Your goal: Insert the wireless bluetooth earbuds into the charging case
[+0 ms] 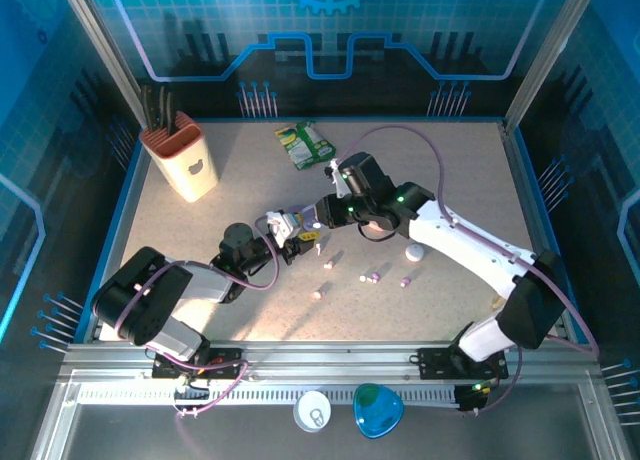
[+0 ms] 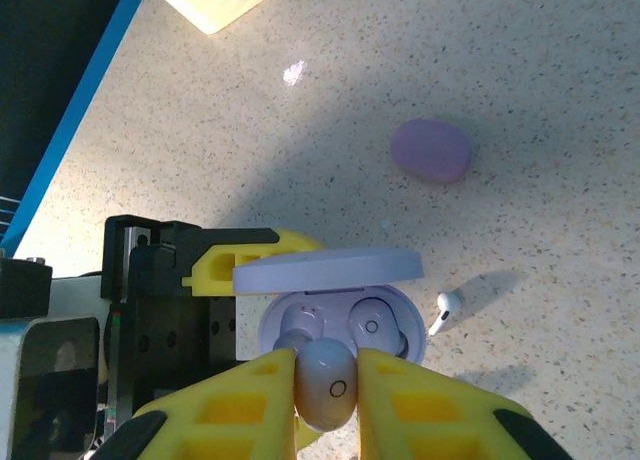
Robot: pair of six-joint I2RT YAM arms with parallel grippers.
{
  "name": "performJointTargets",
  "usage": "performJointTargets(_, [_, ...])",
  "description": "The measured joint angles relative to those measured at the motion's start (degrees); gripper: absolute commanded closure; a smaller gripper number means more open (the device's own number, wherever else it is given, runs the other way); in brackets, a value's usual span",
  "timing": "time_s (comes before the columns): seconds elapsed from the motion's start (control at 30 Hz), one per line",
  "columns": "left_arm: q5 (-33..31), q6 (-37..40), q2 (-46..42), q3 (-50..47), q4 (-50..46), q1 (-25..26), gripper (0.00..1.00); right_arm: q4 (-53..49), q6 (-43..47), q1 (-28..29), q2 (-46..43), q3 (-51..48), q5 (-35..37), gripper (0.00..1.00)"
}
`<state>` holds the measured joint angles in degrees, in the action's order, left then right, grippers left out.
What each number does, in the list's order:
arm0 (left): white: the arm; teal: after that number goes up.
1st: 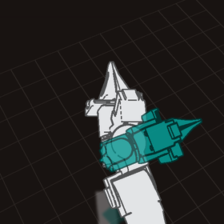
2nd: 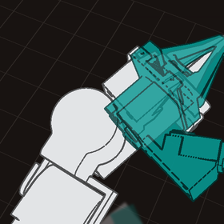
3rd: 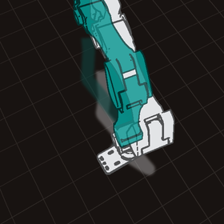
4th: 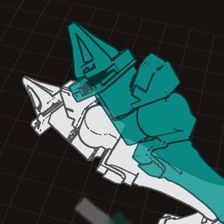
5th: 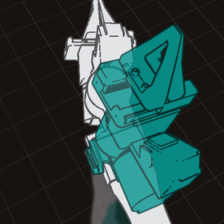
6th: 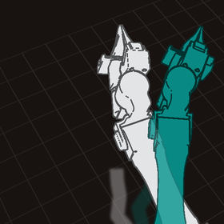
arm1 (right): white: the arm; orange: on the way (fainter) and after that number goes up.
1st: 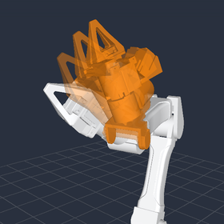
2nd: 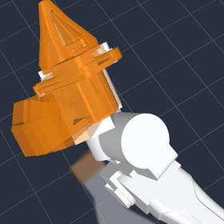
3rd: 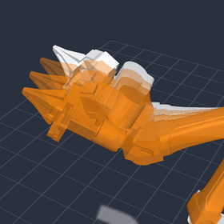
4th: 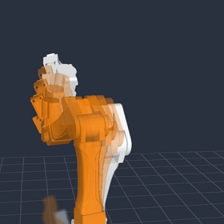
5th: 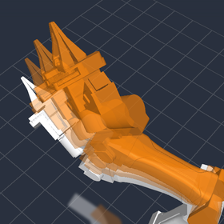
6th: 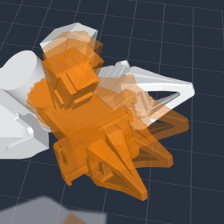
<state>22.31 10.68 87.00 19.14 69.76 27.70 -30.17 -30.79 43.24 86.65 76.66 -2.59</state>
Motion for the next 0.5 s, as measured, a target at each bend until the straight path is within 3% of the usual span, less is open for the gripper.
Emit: performJointTargets(0.5, [0.02, -0.02, -1.05, 0.00, -0.76, 0.00, 0.79, -0.68, 1.11, 2.05, 5.05, 1.77, -0.85, 0.79])
